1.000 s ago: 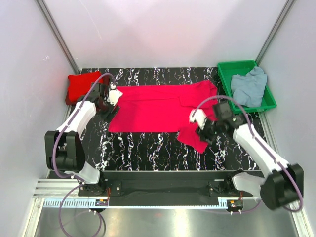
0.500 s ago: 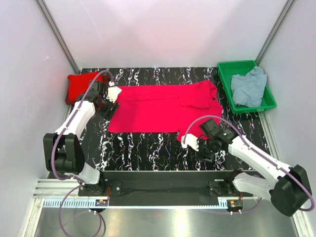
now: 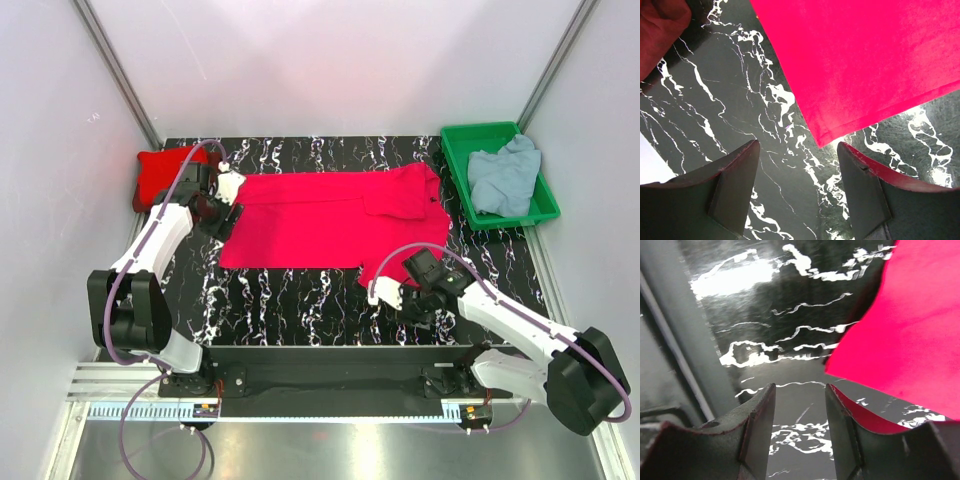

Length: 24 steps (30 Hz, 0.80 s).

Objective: Fold and stack the t-shirts
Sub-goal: Fold the tshirt

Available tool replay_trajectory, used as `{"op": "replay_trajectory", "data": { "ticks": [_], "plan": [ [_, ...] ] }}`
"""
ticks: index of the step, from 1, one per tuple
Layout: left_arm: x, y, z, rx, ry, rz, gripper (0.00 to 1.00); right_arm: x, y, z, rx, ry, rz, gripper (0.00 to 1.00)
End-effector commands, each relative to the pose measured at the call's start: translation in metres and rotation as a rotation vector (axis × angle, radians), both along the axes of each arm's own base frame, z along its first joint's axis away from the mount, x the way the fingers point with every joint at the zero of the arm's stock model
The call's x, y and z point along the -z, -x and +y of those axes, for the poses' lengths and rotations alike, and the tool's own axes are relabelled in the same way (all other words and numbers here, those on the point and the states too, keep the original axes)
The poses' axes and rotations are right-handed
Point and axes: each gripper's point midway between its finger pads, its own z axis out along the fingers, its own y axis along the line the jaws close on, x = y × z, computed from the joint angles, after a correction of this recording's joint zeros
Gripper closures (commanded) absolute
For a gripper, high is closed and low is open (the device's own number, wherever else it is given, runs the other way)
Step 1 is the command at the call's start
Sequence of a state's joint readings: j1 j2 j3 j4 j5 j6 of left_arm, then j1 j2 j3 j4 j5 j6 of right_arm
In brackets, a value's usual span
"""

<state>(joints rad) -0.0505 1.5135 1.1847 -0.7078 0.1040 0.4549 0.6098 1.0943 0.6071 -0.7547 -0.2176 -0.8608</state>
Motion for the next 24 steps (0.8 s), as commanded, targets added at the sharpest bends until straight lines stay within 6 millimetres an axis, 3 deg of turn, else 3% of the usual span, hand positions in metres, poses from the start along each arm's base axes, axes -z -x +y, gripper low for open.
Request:
{"op": "replay_trajectory", "data": {
  "ticks": [1,20,24],
  "plan": [
    [-0.028,-0.013,-0.008,-0.002,0.05,-0.094,0.31,0.001,-0.015,0.003,0.003,0.008,-0.07,0.48],
    [-0.015,-0.012,-0.01,-0.013,0.066,-0.072,0.31,0.022,-0.029,0.0,-0.003,0.05,-0.114,0.53],
    [-0.012,-0.01,-0.011,-0.02,0.074,-0.058,0.31,0.027,-0.031,-0.002,0.005,0.052,-0.128,0.65]
  ]
}}
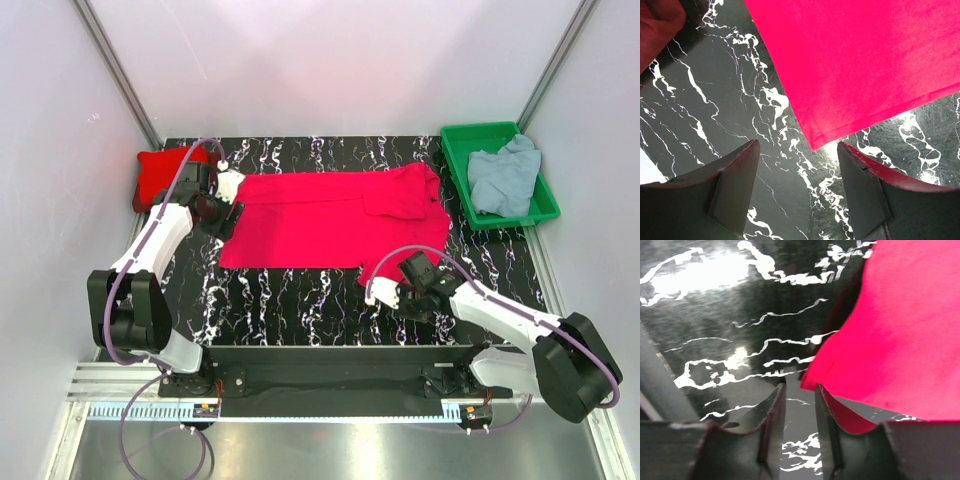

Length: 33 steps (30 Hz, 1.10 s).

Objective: Fold and stack the t-shirts
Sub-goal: Fold the tshirt

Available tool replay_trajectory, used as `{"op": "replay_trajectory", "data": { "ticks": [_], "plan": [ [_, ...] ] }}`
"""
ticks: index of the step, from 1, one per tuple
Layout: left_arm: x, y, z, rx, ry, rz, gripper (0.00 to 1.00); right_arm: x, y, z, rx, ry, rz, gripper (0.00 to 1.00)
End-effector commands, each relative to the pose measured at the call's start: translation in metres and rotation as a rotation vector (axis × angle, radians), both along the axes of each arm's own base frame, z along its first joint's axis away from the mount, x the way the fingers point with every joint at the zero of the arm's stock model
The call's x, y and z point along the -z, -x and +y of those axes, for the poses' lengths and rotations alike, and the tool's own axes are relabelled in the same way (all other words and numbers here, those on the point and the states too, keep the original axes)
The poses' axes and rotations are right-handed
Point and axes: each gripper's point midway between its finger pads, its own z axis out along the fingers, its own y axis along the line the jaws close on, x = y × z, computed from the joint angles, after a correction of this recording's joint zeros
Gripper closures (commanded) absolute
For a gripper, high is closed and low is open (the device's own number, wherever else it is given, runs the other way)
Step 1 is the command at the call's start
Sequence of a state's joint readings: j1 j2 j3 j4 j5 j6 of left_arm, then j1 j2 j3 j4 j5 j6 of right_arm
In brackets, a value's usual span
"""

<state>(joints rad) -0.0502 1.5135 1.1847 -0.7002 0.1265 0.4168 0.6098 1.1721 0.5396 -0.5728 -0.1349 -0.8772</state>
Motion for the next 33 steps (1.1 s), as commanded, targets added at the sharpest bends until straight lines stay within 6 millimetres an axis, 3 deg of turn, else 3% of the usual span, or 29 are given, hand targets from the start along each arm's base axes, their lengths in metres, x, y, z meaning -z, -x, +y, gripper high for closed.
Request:
{"op": "replay_trajectory", "data": {
  "ticks": [1,5,7,9,14,18,22,33],
  "plan": [
    [-0.011,-0.009,-0.005,-0.001,0.035,-0.055,0.31,0.003,-0.011,0.001,-0.005,0.009,-0.058,0.66],
    [-0.008,-0.005,-0.006,-0.006,0.042,-0.042,0.31,0.003,-0.019,0.001,0.0,0.018,-0.091,0.81],
    [-0.007,-0.003,-0.006,-0.01,0.044,-0.033,0.31,-0.001,-0.024,0.001,0.005,0.023,-0.11,0.94],
    [-0.008,0.0,-0.006,-0.013,0.042,-0.027,0.31,-0.007,-0.029,0.002,0.013,0.025,-0.13,1.0],
    [-0.001,0.019,0.001,-0.057,0.036,0.031,0.31,-0.033,-0.044,-0.002,0.071,0.04,-0.194,1.0],
    [0.006,0.043,-0.01,-0.142,0.174,0.167,0.31,-0.052,-0.051,-0.001,0.114,0.021,-0.229,1.0],
    [0.017,0.056,-0.003,-0.236,0.247,0.254,0.33,-0.063,-0.056,0.002,0.139,-0.006,-0.257,1.0],
    [0.056,0.049,0.002,-0.34,0.355,0.401,0.47,-0.068,-0.063,0.007,0.133,-0.021,-0.277,1.0]
  ]
}}
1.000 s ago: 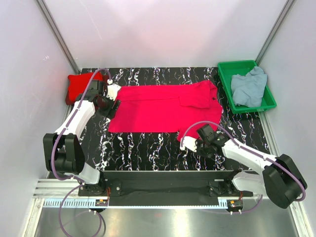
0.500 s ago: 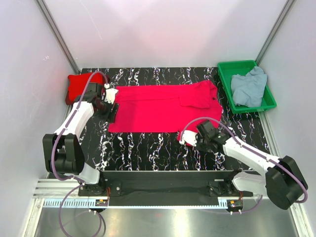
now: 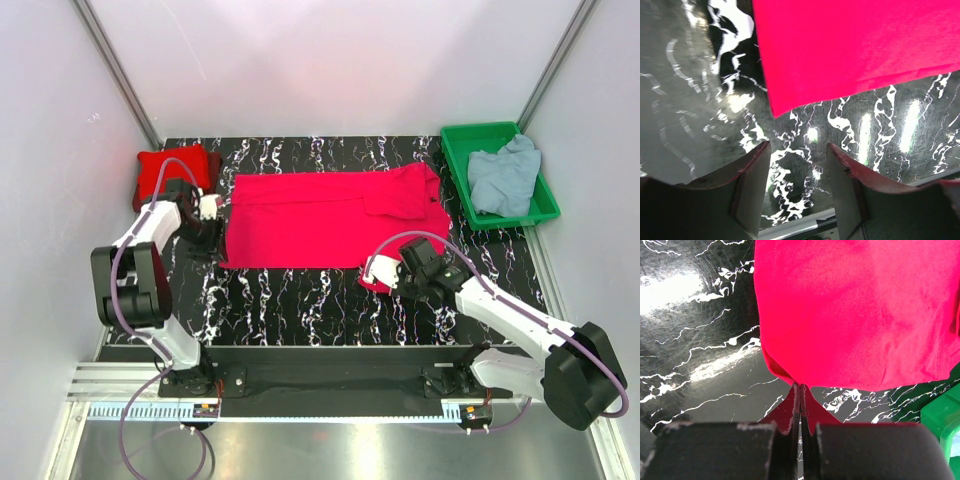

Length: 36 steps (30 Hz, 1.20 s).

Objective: Fold and stack the t-shirts
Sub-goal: Fold the tshirt

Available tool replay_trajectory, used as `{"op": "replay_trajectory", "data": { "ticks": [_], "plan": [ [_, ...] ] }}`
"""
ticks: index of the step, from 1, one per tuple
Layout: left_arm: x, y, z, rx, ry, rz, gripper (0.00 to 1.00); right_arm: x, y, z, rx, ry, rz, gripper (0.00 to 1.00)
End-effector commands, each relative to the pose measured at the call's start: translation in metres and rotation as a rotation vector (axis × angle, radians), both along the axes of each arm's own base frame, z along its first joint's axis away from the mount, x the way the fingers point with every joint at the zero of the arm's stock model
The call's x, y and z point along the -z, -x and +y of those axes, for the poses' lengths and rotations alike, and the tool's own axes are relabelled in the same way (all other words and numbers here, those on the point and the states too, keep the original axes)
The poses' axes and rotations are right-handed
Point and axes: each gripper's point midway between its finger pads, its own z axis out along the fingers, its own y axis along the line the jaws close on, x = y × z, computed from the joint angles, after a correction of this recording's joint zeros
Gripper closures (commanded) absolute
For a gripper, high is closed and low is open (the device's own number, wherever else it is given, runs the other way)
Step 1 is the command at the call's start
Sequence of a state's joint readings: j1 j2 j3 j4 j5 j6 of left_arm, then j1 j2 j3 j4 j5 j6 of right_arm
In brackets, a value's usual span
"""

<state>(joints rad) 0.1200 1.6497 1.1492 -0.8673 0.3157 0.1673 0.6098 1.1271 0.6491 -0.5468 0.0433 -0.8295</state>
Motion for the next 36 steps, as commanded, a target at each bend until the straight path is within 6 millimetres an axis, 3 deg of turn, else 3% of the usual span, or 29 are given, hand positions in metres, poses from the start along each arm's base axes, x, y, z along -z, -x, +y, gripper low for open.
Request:
{"op": "replay_trajectory", "data": {
  "ticks": [1,14,23,24,26,27,30,31,36],
  "plan": [
    [0.003,-0.006,-0.009,-0.029,0.079,0.015,0.48,-0.017,-0.011,0.007,0.008,-0.03,-0.055,1.0],
    [0.024,-0.018,-0.003,-0.059,0.094,0.06,0.51,-0.018,-0.014,0.003,0.034,-0.043,-0.068,1.0],
    [0.035,-0.027,0.0,-0.068,0.097,0.066,0.58,-0.019,-0.016,0.002,0.044,-0.048,-0.071,1.0],
    [0.034,-0.028,0.0,-0.068,0.098,0.063,0.65,-0.019,-0.017,0.002,0.044,-0.051,-0.072,1.0],
    [0.034,-0.029,0.0,-0.067,0.106,0.069,0.69,-0.018,-0.017,0.001,0.048,-0.051,-0.07,1.0],
    [0.034,-0.029,-0.001,-0.065,0.112,0.07,0.79,-0.019,-0.018,0.001,0.054,-0.052,-0.075,1.0],
    [0.032,-0.029,-0.002,-0.062,0.12,0.066,0.92,-0.019,-0.02,-0.001,0.07,-0.055,-0.076,1.0],
    [0.03,-0.029,-0.001,-0.061,0.12,0.059,1.0,-0.019,-0.02,-0.002,0.081,-0.06,-0.076,1.0],
    [0.019,-0.024,0.001,-0.052,0.114,0.041,1.0,-0.027,-0.024,-0.009,0.136,-0.08,-0.084,1.0]
  ]
}}
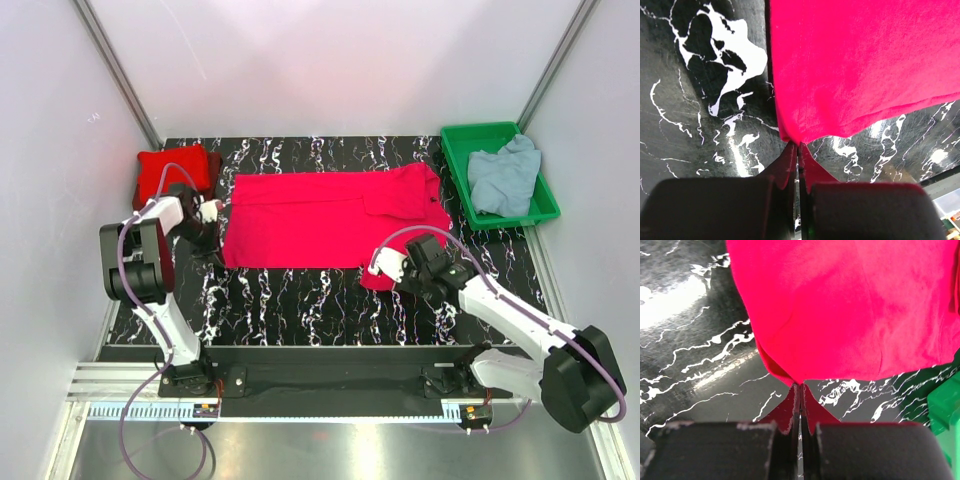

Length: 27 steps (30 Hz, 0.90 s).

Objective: Fold and stack the t-shirts
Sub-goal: Fold the tshirt

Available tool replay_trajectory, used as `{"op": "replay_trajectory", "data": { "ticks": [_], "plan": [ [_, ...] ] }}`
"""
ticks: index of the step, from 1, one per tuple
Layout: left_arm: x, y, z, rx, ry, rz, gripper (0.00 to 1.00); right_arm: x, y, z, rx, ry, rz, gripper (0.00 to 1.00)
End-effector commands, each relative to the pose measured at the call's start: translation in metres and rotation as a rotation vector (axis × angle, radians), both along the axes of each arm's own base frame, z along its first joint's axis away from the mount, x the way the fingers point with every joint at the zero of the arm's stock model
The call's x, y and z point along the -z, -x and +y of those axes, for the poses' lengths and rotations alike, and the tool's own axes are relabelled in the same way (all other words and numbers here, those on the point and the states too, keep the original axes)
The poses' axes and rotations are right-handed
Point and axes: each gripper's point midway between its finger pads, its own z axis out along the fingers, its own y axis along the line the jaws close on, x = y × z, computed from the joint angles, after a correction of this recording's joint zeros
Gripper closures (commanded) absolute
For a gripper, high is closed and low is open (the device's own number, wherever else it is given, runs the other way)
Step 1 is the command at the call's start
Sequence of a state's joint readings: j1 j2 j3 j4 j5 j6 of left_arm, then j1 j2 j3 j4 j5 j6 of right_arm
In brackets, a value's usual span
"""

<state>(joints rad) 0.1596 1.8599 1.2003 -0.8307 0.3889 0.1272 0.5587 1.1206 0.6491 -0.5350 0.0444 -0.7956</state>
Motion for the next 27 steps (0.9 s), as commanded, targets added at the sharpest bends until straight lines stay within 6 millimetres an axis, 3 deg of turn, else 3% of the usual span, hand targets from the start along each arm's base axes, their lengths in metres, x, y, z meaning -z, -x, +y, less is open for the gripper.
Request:
{"op": "replay_trajectory", "data": {
  "ticks": [1,6,12,20,27],
  "plan": [
    [-0.027,-0.011,0.001,0.018,0.01,-0.093,1.0,-0.03,-0.021,-0.001,0.09,-0.068,-0.088,1.0],
    [-0.061,-0.006,0.003,0.048,-0.017,-0.165,1.0,-0.062,-0.037,-0.012,0.242,-0.162,-0.121,1.0],
    [-0.092,0.003,-0.002,0.073,0.004,-0.2,1.0,-0.088,-0.037,-0.017,0.336,-0.246,-0.143,1.0],
    [-0.119,0.014,-0.004,0.105,0.0,-0.238,1.0,-0.112,-0.023,-0.029,0.417,-0.294,-0.15,1.0],
    [-0.141,0.023,-0.005,0.132,-0.011,-0.269,1.0,-0.146,-0.032,-0.035,0.456,-0.344,-0.209,1.0]
  ]
}}
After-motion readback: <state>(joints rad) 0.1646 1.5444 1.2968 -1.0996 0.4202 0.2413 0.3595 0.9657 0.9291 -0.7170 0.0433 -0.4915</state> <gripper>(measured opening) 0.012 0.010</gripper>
